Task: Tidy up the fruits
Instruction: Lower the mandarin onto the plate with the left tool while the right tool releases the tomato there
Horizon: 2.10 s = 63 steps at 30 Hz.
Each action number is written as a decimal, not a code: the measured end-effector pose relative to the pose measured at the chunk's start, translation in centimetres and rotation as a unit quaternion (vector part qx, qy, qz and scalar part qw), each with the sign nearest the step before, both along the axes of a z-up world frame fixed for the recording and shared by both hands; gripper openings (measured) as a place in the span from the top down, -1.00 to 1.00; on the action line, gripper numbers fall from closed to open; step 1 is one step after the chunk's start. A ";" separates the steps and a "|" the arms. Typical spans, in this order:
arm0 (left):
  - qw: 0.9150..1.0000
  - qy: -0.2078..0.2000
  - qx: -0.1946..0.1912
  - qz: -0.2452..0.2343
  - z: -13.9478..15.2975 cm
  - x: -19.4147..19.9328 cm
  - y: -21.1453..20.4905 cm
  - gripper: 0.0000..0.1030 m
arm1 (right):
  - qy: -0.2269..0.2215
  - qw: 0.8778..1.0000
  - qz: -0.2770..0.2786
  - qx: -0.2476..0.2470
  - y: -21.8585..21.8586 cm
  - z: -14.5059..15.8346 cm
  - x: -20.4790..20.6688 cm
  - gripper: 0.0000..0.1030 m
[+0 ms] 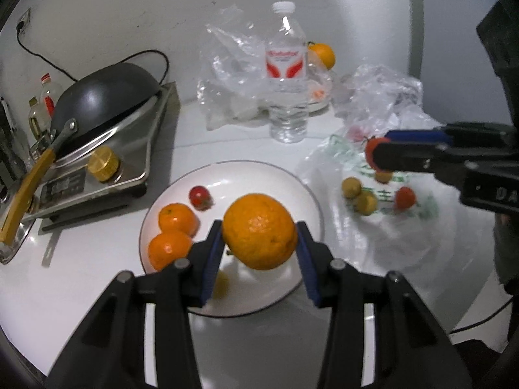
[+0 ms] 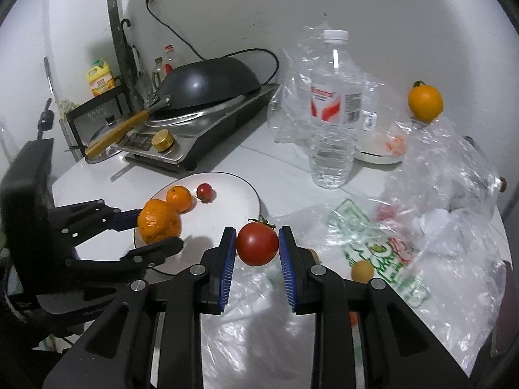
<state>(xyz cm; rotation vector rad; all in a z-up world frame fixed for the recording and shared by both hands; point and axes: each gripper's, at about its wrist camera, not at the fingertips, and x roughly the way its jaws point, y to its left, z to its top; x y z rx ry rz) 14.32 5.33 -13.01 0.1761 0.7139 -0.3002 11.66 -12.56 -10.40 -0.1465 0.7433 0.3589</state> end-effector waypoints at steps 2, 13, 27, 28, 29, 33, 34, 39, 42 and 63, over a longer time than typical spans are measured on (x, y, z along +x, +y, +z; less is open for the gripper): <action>1.000 0.001 0.007 0.005 -0.5 0.6 0.3 0.14 | 0.004 1.000 0.005 0.000 0.5 -0.3 0.5 0.44; 0.999 0.010 0.033 0.027 -2.3 3.3 1.2 0.13 | 0.027 0.999 0.028 -0.006 2.6 -1.9 3.2 0.44; 0.999 0.009 -0.003 0.046 -1.8 4.3 1.6 -0.01 | 0.050 0.996 0.070 -0.011 5.2 -3.7 7.8 0.44; 0.999 0.007 -0.006 0.047 -1.6 4.3 1.6 -0.01 | 0.052 0.996 0.072 -0.012 5.4 -3.8 8.1 0.44; 0.999 0.004 -0.009 0.048 -1.4 4.3 1.8 -0.01 | 0.053 0.996 0.073 -0.013 5.6 -4.0 8.4 0.44; 0.999 -0.002 -0.016 0.049 -1.0 4.2 2.6 -0.01 | 0.061 0.995 0.075 -0.015 6.6 -4.6 9.6 0.44; 0.999 -0.004 -0.018 0.050 -0.9 4.2 2.8 -0.01 | 0.062 0.995 0.074 -0.016 6.8 -4.7 9.8 0.44; 0.997 -0.017 -0.034 0.061 -0.1 3.5 4.5 -0.01 | 0.078 0.994 0.074 -0.021 7.6 -5.6 10.5 0.44; 0.997 -0.020 -0.036 0.066 0.1 3.3 5.1 -0.01 | 0.083 0.994 0.074 -0.024 8.0 -6.0 10.7 0.44; 0.995 -0.034 -0.043 0.080 1.2 0.0 5.8 -0.02 | 0.052 0.997 0.053 -0.033 7.5 -3.3 7.0 0.39</action>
